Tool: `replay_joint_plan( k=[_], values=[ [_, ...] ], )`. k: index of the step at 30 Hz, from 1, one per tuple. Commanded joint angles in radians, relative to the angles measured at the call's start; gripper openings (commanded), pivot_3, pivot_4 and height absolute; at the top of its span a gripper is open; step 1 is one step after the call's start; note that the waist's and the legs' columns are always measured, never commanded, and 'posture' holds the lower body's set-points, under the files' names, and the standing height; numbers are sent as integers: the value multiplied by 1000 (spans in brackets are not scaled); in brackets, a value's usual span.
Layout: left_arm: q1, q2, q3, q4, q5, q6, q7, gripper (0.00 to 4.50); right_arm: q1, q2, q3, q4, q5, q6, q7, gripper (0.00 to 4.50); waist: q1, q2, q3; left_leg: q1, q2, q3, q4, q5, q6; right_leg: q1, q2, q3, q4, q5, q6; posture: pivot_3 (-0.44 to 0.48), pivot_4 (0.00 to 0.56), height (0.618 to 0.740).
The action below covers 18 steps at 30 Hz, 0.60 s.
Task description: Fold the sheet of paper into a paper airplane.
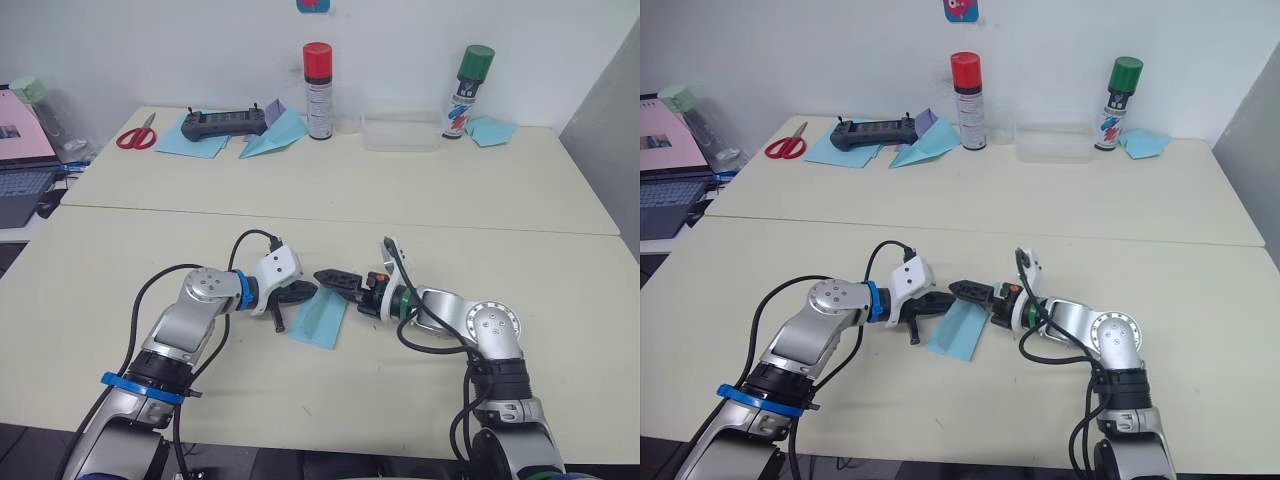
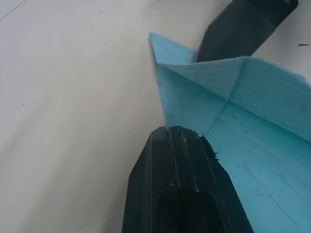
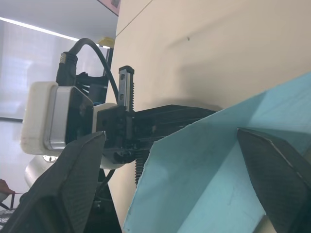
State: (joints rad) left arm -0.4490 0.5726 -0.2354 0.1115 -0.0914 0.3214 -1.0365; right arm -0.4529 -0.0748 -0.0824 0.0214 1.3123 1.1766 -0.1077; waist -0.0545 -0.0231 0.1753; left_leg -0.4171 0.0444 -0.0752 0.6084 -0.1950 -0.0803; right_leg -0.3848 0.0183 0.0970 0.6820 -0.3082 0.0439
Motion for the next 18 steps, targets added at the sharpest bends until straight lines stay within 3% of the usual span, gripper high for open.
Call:
replay_joint_plan(
  k=[1,10,11,18],
  values=[
    [18,-9,-55,28,35,22,-3,0,-9,-14,25,-31,-57,-15,70,3530,0,0,0,0,0,0,0,0,0,0,0,0,0,0,0,0,150,740],
    [20,-9,-56,28,39,21,-2,0,2,-102,228,-72,-391,-175,336,215,0,0,-1,0,0,0,0,0,0,0,0,0,0,0,0,0,150,740],
    [20,-9,-56,28,39,21,-2,0,0,-105,247,-67,-433,-208,357,16,0,0,-1,1,0,0,0,0,0,0,0,0,0,0,0,0,150,740],
    [21,-7,-51,24,42,25,-8,0,-4,-147,385,-52,-700,-424,519,16,1,0,-1,1,-1,0,1,0,0,1,0,0,0,0,1,0,150,740]
  ],
)
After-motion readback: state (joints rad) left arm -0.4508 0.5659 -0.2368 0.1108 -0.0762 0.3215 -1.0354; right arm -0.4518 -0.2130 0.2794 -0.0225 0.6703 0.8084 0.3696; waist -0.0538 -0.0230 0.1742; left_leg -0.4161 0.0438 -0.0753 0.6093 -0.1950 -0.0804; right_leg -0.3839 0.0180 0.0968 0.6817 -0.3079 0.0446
